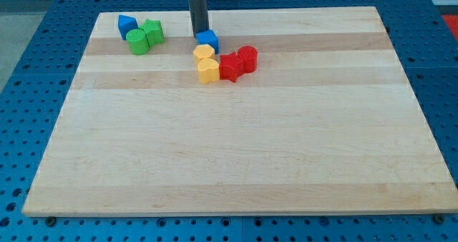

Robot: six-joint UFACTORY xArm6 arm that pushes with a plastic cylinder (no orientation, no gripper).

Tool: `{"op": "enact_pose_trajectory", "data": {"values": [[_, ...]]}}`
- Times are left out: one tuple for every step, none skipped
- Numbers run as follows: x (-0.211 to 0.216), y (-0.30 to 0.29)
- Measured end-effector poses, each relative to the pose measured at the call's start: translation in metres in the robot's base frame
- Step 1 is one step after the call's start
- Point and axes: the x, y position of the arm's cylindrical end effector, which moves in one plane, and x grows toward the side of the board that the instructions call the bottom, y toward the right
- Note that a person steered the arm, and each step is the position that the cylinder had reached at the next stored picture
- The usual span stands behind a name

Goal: Place the green star in between the blue blocks

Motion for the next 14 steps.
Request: {"op": "enact_pose_trajectory", "data": {"values": [[-0.030,0.000],[-0.079,-0.017],[-0.079,-0.056],[-0.080,-0.135],[-0.080,-0.180],[-0.057,-0.195],[-0.041,-0.195],[-0.042,-0.162],[-0.019,-0.117],[0.009,-0.079],[0.016,-0.061],[-0.004,-0.068],[-0.024,-0.058],[-0.015,-0.024]]}}
